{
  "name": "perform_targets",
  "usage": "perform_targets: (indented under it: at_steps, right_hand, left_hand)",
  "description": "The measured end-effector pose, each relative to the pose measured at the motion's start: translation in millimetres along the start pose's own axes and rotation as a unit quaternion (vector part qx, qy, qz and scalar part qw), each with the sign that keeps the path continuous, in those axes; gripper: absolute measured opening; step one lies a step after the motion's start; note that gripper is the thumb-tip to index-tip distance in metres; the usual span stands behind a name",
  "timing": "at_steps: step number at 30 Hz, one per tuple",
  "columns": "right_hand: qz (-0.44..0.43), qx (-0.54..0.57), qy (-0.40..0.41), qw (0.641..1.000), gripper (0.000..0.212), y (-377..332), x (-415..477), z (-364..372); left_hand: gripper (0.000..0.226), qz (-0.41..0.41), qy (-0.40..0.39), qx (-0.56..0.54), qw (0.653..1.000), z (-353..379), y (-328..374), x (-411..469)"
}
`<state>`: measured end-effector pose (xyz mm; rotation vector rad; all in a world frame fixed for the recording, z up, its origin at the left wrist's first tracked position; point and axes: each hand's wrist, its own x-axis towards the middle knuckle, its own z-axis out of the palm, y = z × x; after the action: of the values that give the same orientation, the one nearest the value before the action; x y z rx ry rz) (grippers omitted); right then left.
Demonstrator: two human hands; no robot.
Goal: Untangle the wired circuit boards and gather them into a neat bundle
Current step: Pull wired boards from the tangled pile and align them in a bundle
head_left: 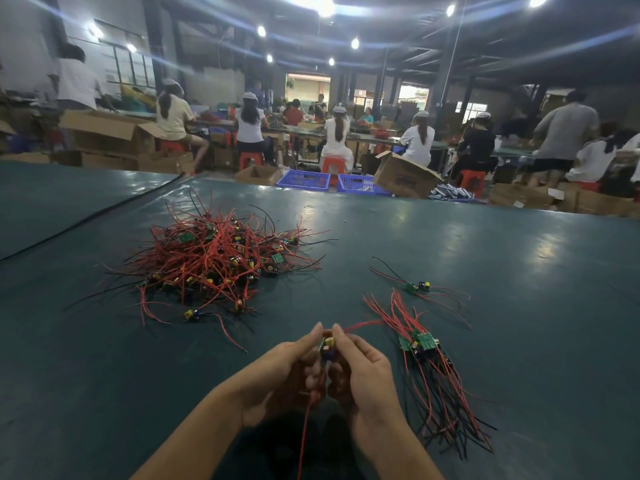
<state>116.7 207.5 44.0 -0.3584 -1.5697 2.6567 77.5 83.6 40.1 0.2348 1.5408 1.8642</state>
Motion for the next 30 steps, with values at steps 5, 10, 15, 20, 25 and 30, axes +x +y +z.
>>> perform_targets:
  at_steps: [5, 10, 15, 20, 25, 30]
  right_hand:
    - [-0.054, 0.056, 0.085, 0.993, 0.024, -5, 2, -3]
    - [-0.075, 0.014, 0.099, 0.992, 0.021, 1, 1, -2]
    - [-0.092, 0.001, 0.071, 0.993, 0.018, 5, -1, 3]
    - [-0.100, -0.037, 0.066, 0.992, 0.015, 7, -1, 1]
    - [-0.060, -0.008, 0.114, 0.992, 0.025, 1, 4, -2]
    - [-0.039, 0.049, 0.189, 0.980, 0.018, -18, 15, -18]
  left_hand:
    - [0.013, 0.092, 0.024, 0.035, 0.995, 3, -10, 9]
    - [0.034, 0.243, 0.057, 0.101, 0.963, 11, -18, 11]
    - [0.046, 0.282, 0.174, 0.106, 0.938, 17, -16, 16]
    - [0.043, 0.299, 0.166, 0.082, 0.936, 20, -11, 13]
    - [0.051, 0.313, 0.161, 0.082, 0.933, 22, -9, 13]
    - [0.048, 0.300, 0.154, 0.108, 0.935, 21, -4, 10]
